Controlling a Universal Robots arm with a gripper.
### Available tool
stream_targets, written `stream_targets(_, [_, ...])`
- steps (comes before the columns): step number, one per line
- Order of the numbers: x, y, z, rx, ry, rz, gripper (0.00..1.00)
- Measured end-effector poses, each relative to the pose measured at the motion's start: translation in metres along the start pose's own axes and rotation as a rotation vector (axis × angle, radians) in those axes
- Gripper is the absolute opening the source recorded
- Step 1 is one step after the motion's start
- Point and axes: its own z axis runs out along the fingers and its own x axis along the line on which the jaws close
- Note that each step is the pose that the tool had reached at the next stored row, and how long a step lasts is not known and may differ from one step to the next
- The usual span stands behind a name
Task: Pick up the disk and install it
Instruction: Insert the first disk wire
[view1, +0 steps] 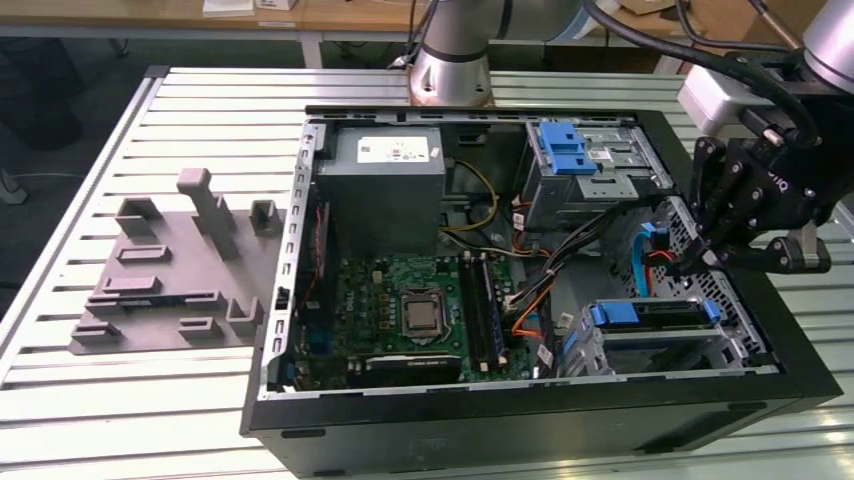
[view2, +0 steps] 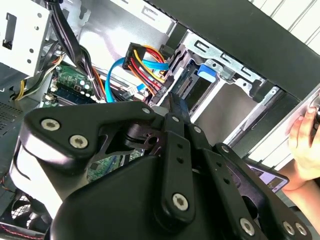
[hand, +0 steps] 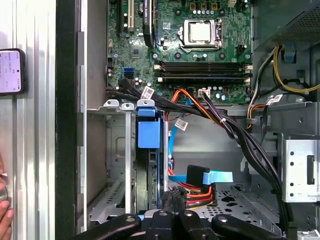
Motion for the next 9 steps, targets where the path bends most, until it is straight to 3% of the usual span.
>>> stream_targets(2, [-0.0003, 0.0000, 0.0005, 0.0027, -0.0002, 0.000, 0.11])
stream_targets(3, [-0.0005, 0.0004, 0.0008, 0.0065, -0.0002, 0.000, 0.11])
stream_targets(4, [-0.0007, 0.0007, 0.0013, 0.0110, -0.0004, 0.000, 0.18])
stream_targets(6, [-0.0010, 0.0011, 0.0024, 0.0171, -0.0008, 0.000, 0.18])
stream_targets(9, [-0.0020, 0.0018, 0.0028, 0.0186, -0.0005, 0.000, 0.19])
